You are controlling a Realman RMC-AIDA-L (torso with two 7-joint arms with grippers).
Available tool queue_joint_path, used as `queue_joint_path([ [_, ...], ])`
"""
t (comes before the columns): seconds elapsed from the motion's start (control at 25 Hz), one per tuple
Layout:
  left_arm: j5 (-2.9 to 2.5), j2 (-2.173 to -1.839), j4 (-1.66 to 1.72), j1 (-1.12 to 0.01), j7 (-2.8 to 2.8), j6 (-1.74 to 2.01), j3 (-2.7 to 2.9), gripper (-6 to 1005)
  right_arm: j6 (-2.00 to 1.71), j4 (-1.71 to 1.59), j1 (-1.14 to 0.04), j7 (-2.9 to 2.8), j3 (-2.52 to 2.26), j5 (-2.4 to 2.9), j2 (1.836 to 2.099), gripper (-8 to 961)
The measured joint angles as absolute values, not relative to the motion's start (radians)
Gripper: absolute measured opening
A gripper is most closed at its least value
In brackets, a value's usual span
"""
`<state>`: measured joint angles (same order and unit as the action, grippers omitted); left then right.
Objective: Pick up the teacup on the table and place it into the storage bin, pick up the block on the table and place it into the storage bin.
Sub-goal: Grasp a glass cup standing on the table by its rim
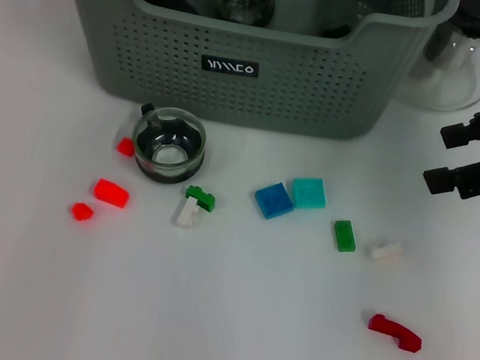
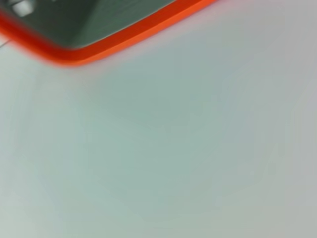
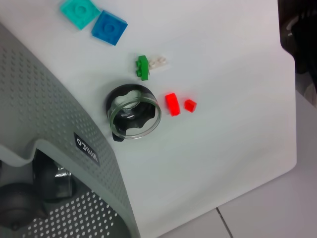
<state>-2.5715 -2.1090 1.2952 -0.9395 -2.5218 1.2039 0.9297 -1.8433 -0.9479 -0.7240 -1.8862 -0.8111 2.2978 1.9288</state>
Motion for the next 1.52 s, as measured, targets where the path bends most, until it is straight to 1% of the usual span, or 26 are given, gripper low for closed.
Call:
queue_joint_path([
  [0.08,-2.393,-2.103,1.411,-0.863,-2.480,1.293,0.915,797,-1.846,-0.948,-0.723,-1.885,-0.810,2.298,1.929,908],
  [0.24,-2.099,-2.104,1.578,-0.710,-2.330,1.463,0.898,852,-1.848,-0.948,-0.722,-1.885,-0.805,2.298,1.930,909],
  [0.36,-1.991,-2.125,1.675,-0.617,-2.193,1.593,0.894,864,-1.845,-0.948,-0.721,-1.885,-0.804,2.298,1.934,909],
  [0.44,-1.966,-2.156,1.748,-0.547,-2.093,1.699,0.896,861,-1.841,-0.948,-0.721,-1.885,-0.804,2.298,1.937,909],
  [0.52,-1.966,-2.171,1.783,-0.505,-2.033,1.776,0.909,859,-1.840,-0.948,-0.721,-1.888,-0.803,2.293,1.940,909],
  [0.6,-1.970,-2.173,1.776,-0.471,-2.002,1.845,0.926,859,-1.839,-0.948,-0.721,-1.890,-0.803,2.291,1.941,908],
  [0.72,-2.005,-2.171,1.711,-0.455,-1.941,1.905,0.936,859,-1.837,-0.948,-0.721,-1.893,-0.802,2.293,1.951,908],
  [0.84,-2.098,-2.171,1.617,-0.461,-1.872,1.898,0.963,860,-1.824,-0.936,-0.721,-1.893,-0.803,2.294,1.961,908],
  [1.0,-2.226,-2.171,1.533,-0.477,-1.836,1.817,1.047,860,-1.811,-0.914,-0.723,-1.895,-0.807,2.296,1.962,908],
  [1.2,-2.432,-2.175,1.521,-0.482,-1.866,1.716,1.231,860,-1.809,-0.900,-0.720,-1.899,-0.803,2.296,1.963,909],
  [1.52,-2.590,-2.175,1.444,-0.502,-1.948,1.552,1.408,853,-1.787,-0.874,-0.714,-1.901,-0.806,2.296,1.967,908],
])
